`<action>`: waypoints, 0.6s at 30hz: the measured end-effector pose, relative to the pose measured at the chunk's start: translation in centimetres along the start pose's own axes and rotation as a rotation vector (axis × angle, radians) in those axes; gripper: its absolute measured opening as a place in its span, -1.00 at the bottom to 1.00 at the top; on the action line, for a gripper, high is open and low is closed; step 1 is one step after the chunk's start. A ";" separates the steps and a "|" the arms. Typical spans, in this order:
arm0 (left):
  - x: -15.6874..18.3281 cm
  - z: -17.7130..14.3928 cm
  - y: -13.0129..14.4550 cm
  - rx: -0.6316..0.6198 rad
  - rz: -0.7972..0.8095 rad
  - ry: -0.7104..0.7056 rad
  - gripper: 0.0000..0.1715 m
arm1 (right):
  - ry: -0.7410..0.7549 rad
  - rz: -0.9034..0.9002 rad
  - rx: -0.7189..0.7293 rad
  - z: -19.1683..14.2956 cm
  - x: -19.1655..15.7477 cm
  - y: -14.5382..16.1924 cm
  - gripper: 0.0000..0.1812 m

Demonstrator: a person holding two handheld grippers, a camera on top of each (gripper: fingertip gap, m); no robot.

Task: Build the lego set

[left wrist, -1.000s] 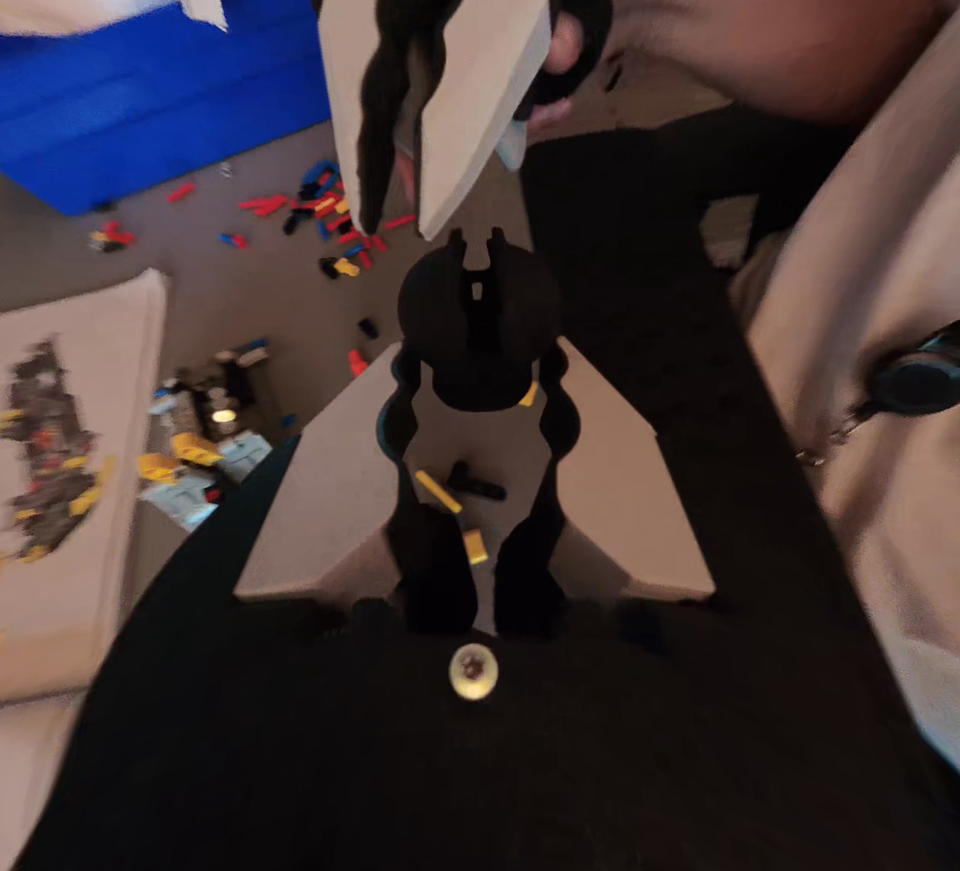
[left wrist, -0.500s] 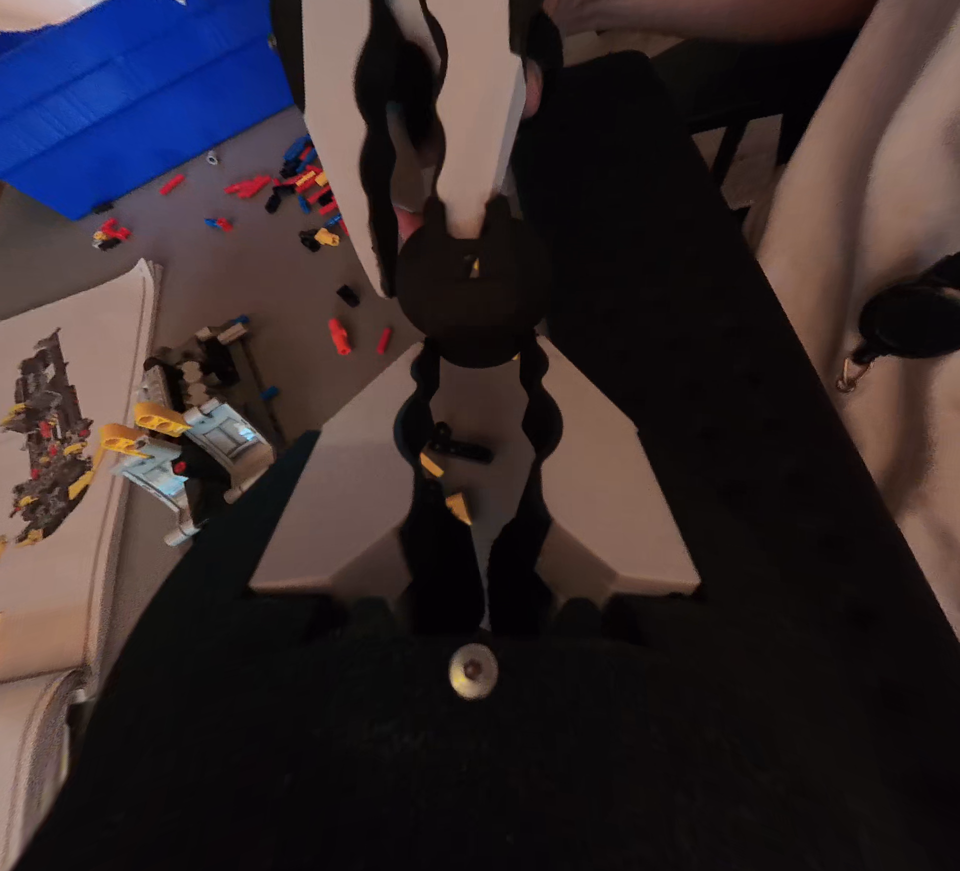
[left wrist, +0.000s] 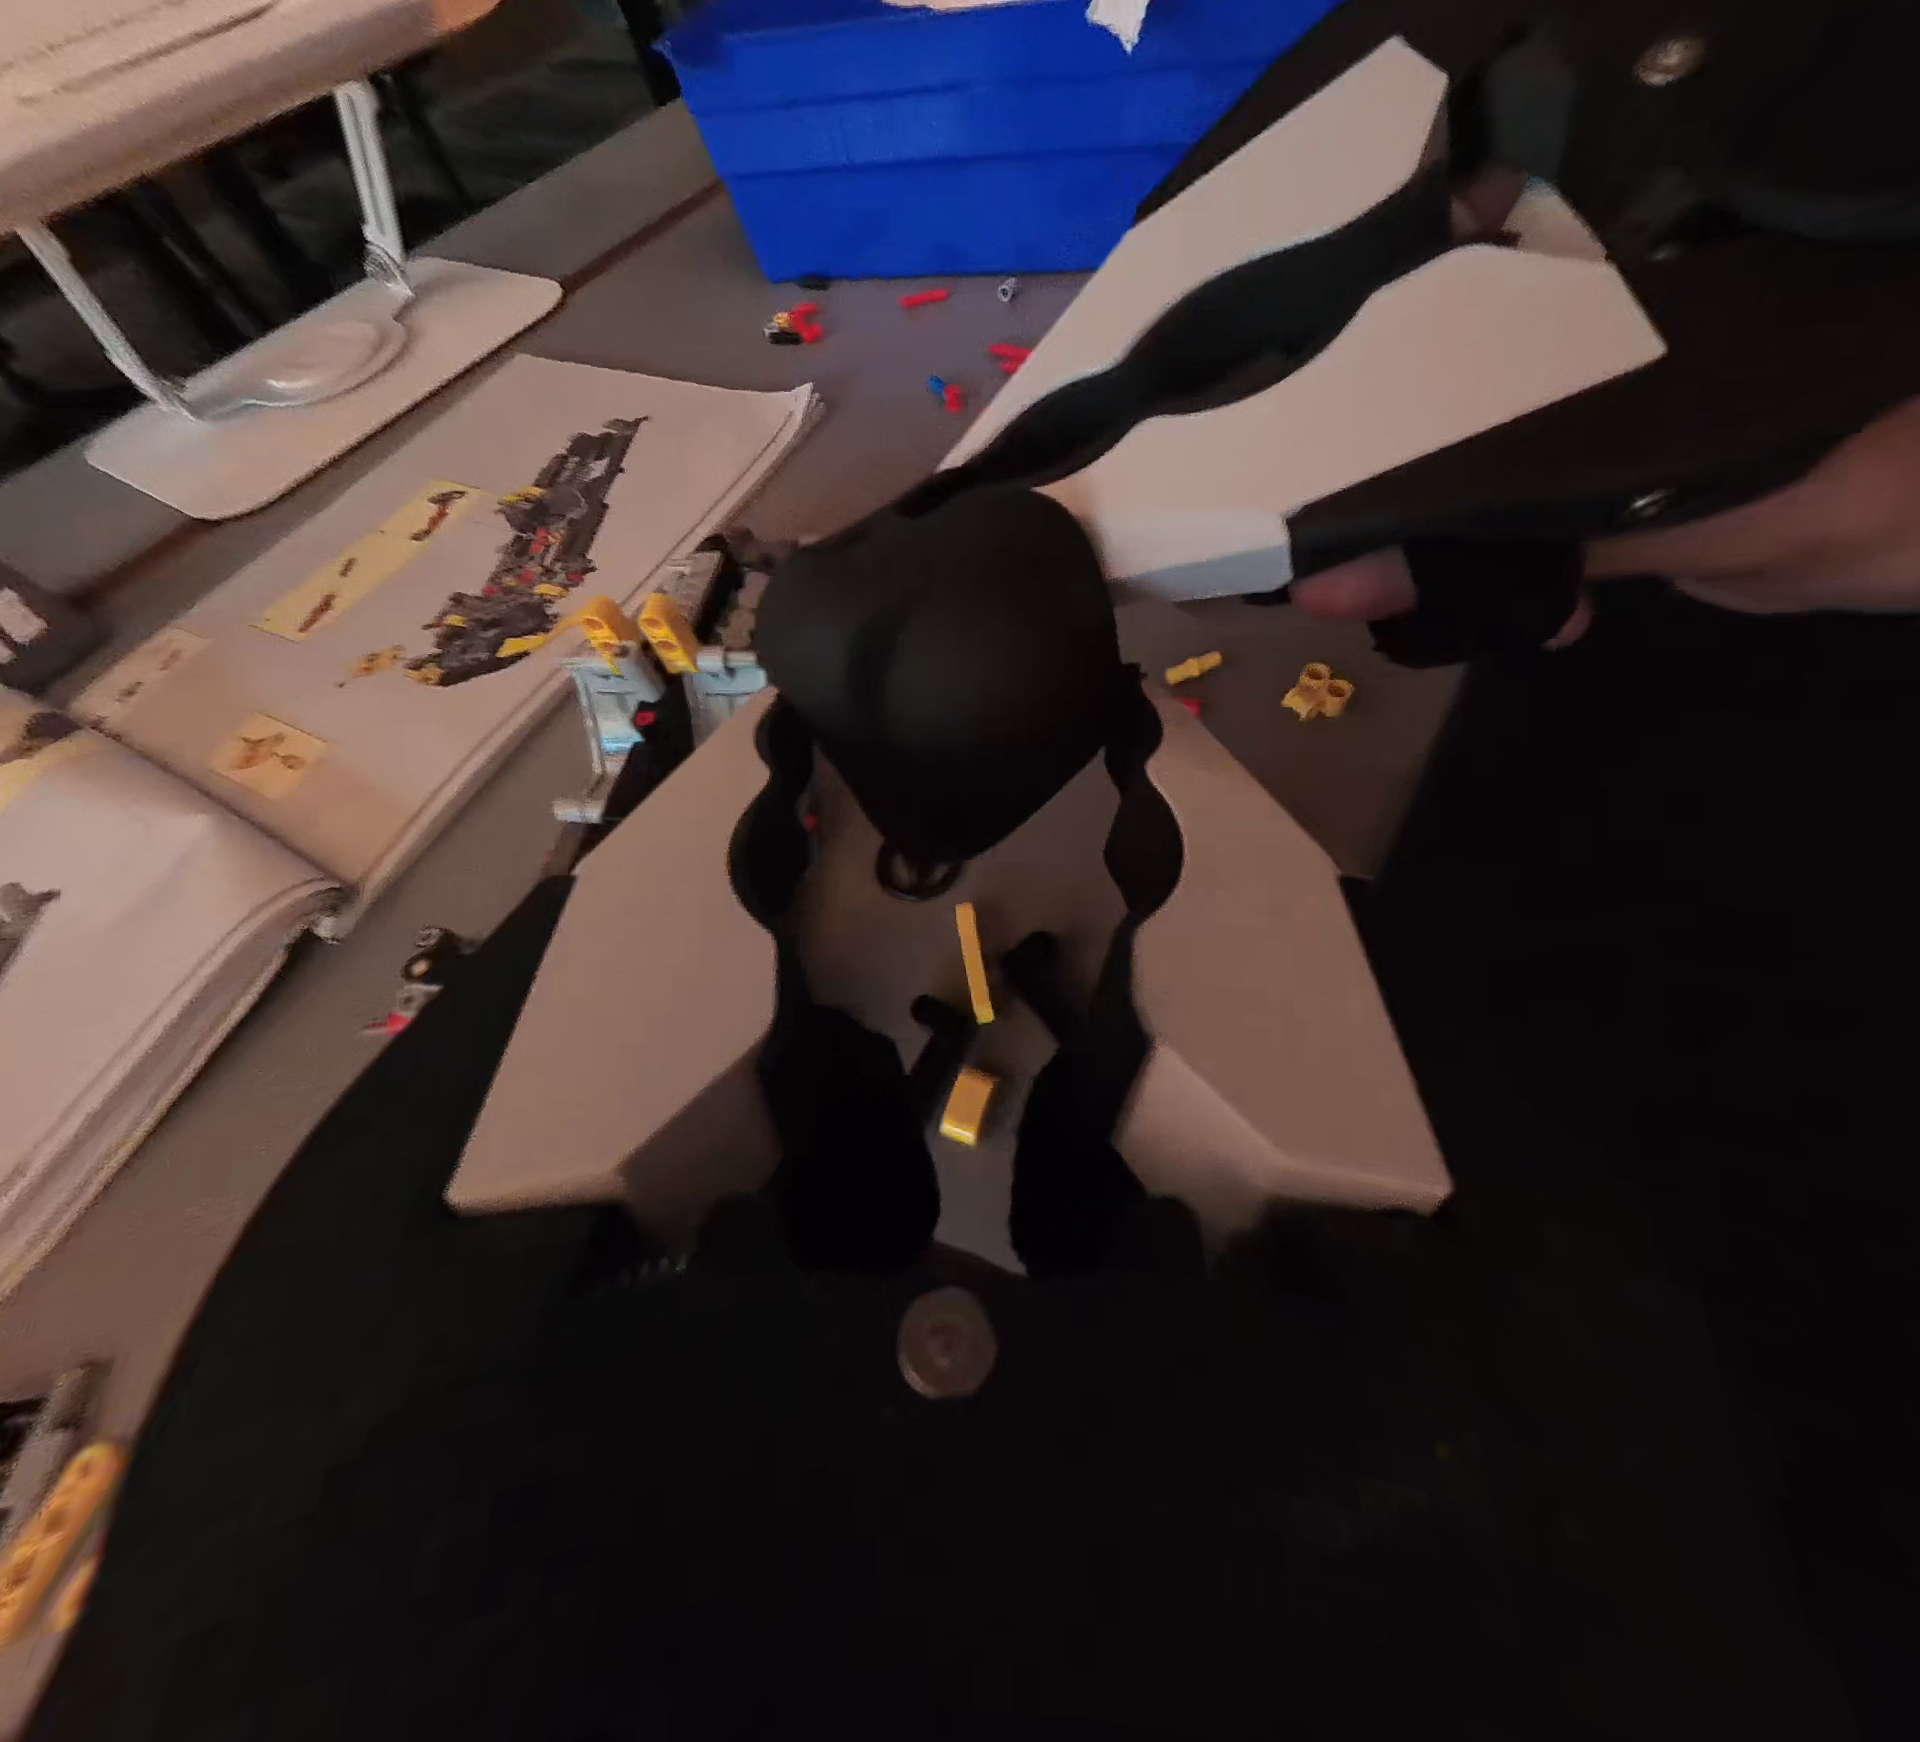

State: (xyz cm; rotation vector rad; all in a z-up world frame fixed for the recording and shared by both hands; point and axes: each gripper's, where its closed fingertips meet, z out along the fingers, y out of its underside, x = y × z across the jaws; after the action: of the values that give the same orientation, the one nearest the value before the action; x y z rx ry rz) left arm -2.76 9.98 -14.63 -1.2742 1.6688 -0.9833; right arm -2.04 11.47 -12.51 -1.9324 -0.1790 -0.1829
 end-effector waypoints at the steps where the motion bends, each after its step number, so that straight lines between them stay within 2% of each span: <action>1: 0.1 -0.1 -0.2 0.021 -0.025 0.024 -0.39 | -0.008 0.006 -0.001 -0.1 -0.2 -0.1 -0.95; 4: 0.3 -1.1 -1.1 0.079 -0.119 0.139 -0.49 | -0.065 0.004 -0.033 -0.5 -1.0 -0.2 -0.94; 8: 1.7 -2.1 -2.1 0.145 -0.231 0.337 -0.57 | -0.219 0.156 -0.027 -1.5 -2.1 -1.3 -0.94; 12: 2.4 -2.8 -2.7 0.191 -0.376 0.506 -0.58 | -0.311 0.264 -0.048 -2.0 -2.6 -1.4 -0.94; 16: 2.3 -3.0 -2.9 0.202 -0.496 0.591 -0.59 | -0.391 0.394 -0.062 -1.9 -2.9 -1.3 -0.93; 18: 2.2 -2.8 -2.8 0.192 -0.534 0.608 -0.59 | -0.376 0.376 -0.078 -1.7 -2.7 -1.0 -0.94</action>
State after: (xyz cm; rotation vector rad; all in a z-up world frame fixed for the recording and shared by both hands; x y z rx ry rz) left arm -4.73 7.64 -11.34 -1.4045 1.6238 -1.9602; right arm -4.98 10.17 -11.58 -2.0256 -0.0532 0.4309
